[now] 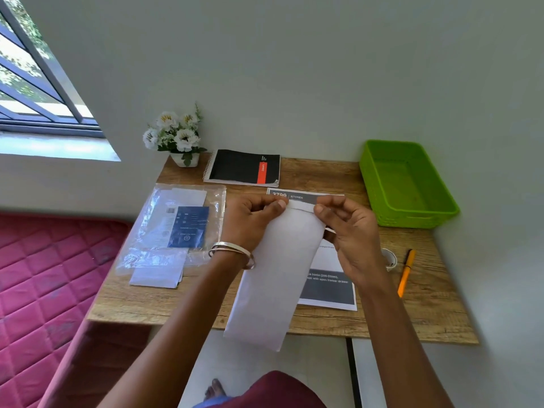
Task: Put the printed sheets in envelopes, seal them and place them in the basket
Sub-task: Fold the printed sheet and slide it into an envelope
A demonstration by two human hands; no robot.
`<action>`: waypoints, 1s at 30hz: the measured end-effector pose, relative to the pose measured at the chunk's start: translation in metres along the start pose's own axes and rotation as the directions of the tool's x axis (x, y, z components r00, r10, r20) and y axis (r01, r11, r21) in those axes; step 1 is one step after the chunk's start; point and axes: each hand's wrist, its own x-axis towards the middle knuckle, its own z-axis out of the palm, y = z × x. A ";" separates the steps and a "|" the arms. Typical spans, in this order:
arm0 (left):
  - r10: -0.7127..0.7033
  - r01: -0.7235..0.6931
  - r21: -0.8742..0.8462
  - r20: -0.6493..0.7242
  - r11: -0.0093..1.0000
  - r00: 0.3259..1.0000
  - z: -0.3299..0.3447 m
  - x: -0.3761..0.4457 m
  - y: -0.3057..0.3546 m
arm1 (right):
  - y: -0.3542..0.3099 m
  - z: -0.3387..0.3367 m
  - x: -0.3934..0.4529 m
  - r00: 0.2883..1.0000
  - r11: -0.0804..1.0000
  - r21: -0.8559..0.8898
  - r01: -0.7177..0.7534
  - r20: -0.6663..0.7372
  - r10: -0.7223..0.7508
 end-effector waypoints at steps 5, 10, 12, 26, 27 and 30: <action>-0.002 0.002 0.029 -0.006 1.000 1.000 0.007 0.003 0.006 | -0.006 0.008 -0.003 0.987 0.986 -0.030 -0.163 -0.003 0.163; 0.147 -0.100 0.199 -0.234 0.975 0.961 0.009 -0.001 0.019 | -0.018 0.016 -0.002 0.983 0.994 0.106 -0.032 -0.175 0.050; 0.361 -0.236 0.370 -0.319 0.899 0.876 0.006 -0.002 0.032 | -0.030 0.019 0.001 0.930 0.976 0.054 0.212 -0.318 -0.185; -0.274 0.234 -0.384 -0.054 0.893 0.960 -0.013 0.001 0.034 | 0.021 0.037 -0.016 0.521 0.065 -0.589 0.805 0.652 -0.551; -0.327 0.290 -0.367 -0.043 0.884 0.944 -0.015 0.001 0.024 | 0.027 0.031 -0.019 0.560 0.139 -0.591 0.795 0.625 -0.545; -0.420 0.406 -0.274 0.010 0.872 0.907 -0.029 0.001 -0.002 | 0.040 0.001 -0.019 0.750 0.447 -0.700 0.556 0.192 -0.632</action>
